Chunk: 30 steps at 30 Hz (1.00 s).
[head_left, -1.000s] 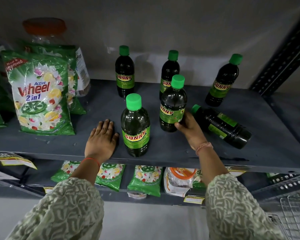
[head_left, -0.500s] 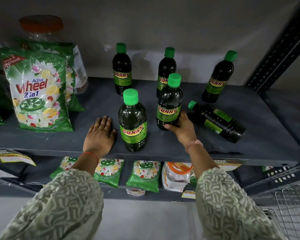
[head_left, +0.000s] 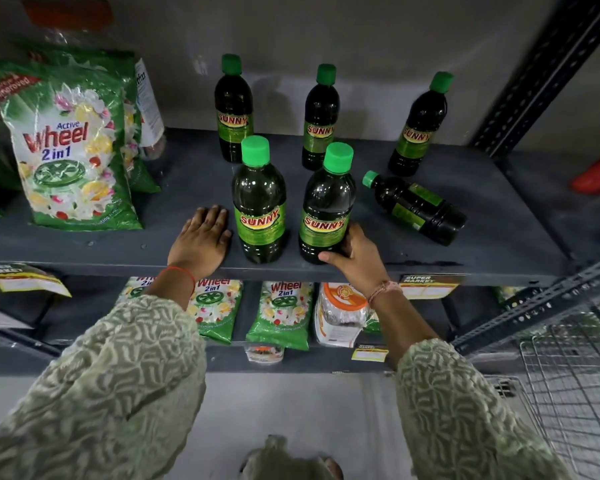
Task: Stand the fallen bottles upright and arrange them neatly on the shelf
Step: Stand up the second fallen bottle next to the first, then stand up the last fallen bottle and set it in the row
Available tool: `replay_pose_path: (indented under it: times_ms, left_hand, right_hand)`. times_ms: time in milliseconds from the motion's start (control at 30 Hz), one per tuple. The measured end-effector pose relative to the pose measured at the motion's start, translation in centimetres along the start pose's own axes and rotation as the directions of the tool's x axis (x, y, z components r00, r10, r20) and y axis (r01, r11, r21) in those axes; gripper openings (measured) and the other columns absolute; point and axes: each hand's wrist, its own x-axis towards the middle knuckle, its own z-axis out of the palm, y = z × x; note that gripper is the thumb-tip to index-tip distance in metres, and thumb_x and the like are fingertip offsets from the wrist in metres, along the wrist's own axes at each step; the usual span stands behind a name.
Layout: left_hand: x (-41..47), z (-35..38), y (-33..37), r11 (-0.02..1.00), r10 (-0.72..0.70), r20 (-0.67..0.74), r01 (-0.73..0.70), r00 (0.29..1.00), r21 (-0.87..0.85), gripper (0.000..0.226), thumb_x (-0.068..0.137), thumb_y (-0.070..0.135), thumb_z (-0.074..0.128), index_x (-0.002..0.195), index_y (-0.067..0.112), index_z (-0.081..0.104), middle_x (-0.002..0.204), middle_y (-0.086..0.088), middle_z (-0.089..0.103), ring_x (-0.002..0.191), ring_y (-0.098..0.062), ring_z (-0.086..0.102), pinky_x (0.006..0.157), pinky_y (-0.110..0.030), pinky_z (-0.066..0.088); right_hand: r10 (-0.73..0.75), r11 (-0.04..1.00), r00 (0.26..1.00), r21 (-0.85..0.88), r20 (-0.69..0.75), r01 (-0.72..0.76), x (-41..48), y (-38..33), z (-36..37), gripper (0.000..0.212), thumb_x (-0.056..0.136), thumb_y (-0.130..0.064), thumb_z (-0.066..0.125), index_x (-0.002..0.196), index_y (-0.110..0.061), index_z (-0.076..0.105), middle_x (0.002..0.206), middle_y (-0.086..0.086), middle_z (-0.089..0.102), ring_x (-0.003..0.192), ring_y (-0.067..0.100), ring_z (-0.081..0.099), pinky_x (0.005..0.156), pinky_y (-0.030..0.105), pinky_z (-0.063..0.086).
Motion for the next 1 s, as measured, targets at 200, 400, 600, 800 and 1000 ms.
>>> replay_pose_path:
  times_ms: [200, 400, 600, 800, 1000]
  left_hand:
    - [0.0, 0.1, 0.2, 1.000, -0.017, 0.008, 0.017, 1.000, -0.024, 0.052, 0.099, 0.027, 0.024, 0.148, 0.013, 0.014, 0.159, -0.005, 0.011, 0.147, -0.025, 0.006, 0.120, -0.039, 0.008]
    - [0.0, 0.6, 0.9, 0.997, -0.077, 0.006, 0.077, 0.997, -0.030, 0.053, 0.099, 0.029, 0.021, 0.148, 0.015, 0.009, 0.160, -0.005, 0.006, 0.147, -0.025, 0.003, 0.121, -0.040, 0.006]
    - [-0.1, 0.5, 0.9, 0.996, -0.071, 0.020, 0.069, 0.997, 0.061, 0.053, 0.099, 0.029, 0.022, 0.148, 0.016, 0.008, 0.160, -0.003, 0.003, 0.147, -0.026, 0.001, 0.120, -0.041, 0.008]
    - [-0.1, 0.6, 1.1, 0.995, -0.077, 0.004, 0.076, 0.997, 0.062, 0.053, 0.098, 0.029, 0.024, 0.148, 0.017, 0.010, 0.160, -0.002, 0.006, 0.147, -0.026, 0.003, 0.120, -0.041, 0.008]
    - [-0.2, 0.6, 1.1, 0.995, -0.079, -0.005, 0.079, 0.997, 0.056, 0.053, 0.098, 0.028, 0.023, 0.148, 0.016, 0.010, 0.160, -0.002, 0.007, 0.147, -0.025, 0.003, 0.120, -0.040, 0.009]
  right_hand:
    - [-0.007, 1.000, 1.000, 0.017, 0.029, 0.007, -0.6, -0.6, 0.0, 0.063, 0.070, -0.008, 0.075, 0.124, -0.007, 0.041, 0.121, 0.015, 0.060, 0.114, 0.026, 0.056, 0.100, 0.041, 0.045]
    - [-0.077, 0.995, 0.964, -0.079, -0.254, 0.059, -2.0, -1.1, -4.1, 0.092, 0.071, -0.038, 0.073, 0.143, -0.021, 0.017, 0.155, 0.004, 0.017, 0.141, 0.019, 0.016, 0.115, 0.036, 0.016]
    - [0.270, 0.593, 0.955, -0.759, -0.125, -0.267, 5.1, -2.8, -13.8, 0.080, 0.066, -0.043, 0.076, 0.131, -0.014, 0.040, 0.135, 0.018, 0.048, 0.122, 0.036, 0.044, 0.102, 0.043, 0.039]
    - [0.393, 0.761, 0.907, -0.500, -0.151, -0.413, 6.9, -1.6, -12.3, 0.060, 0.056, -0.041, 0.081, 0.105, -0.014, 0.062, 0.098, 0.012, 0.068, 0.087, 0.030, 0.063, 0.077, 0.034, 0.052]
    - [0.011, 0.967, 0.817, -0.202, -0.577, -0.155, 7.2, -1.5, -7.0, 0.087, 0.051, -0.045, 0.084, 0.112, 0.004, 0.045, 0.113, 0.023, 0.059, 0.109, 0.039, 0.052, 0.090, 0.046, 0.045]
